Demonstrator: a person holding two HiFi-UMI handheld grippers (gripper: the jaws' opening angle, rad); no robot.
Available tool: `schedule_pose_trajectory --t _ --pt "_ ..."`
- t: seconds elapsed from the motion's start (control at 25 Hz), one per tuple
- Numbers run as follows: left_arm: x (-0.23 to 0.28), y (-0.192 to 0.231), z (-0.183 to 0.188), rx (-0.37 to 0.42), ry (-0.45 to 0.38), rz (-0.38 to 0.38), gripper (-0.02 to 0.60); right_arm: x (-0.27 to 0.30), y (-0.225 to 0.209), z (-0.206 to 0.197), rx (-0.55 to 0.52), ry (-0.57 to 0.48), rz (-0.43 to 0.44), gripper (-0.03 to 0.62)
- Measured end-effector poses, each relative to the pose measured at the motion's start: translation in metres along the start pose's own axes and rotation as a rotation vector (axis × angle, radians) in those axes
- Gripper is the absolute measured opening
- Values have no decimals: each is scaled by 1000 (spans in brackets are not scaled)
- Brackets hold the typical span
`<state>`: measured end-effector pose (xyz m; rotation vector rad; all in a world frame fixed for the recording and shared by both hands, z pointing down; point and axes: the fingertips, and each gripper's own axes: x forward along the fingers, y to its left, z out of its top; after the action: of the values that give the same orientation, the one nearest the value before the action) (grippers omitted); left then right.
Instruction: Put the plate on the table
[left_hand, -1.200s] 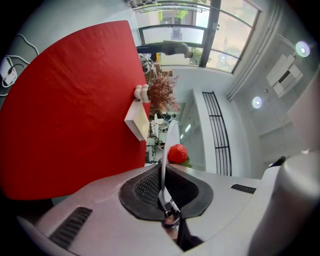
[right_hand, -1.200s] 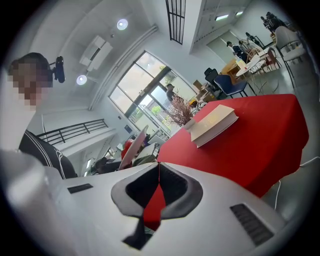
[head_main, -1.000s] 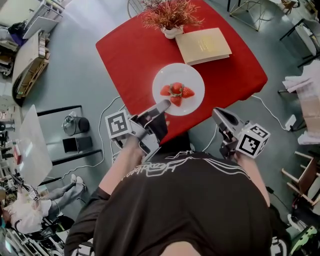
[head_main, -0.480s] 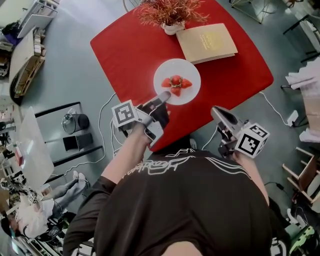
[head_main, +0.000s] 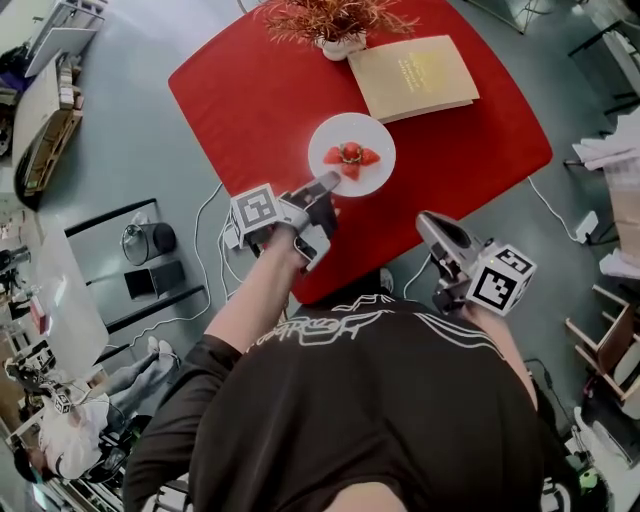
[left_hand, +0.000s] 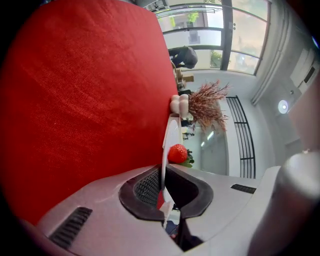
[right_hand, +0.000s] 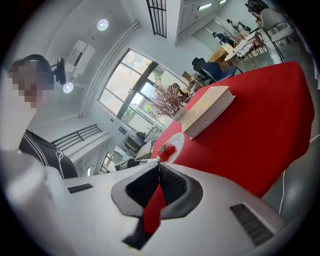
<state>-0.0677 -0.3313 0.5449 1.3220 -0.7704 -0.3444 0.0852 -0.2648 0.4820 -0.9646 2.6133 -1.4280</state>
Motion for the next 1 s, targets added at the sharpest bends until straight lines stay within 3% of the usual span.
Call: schedule_pose_trajectory --t 0.4,0.56,1.0 --pt "6 24 5 10 4 116 18 -7 -8 5 38 -15 2 8" --pt "7 28 6 -5 1 137 20 -8 -8 8 96 -45 24 8" --pt "8 35 6 -37 -1 171 20 -12 -12 9 120 -57 28 8"
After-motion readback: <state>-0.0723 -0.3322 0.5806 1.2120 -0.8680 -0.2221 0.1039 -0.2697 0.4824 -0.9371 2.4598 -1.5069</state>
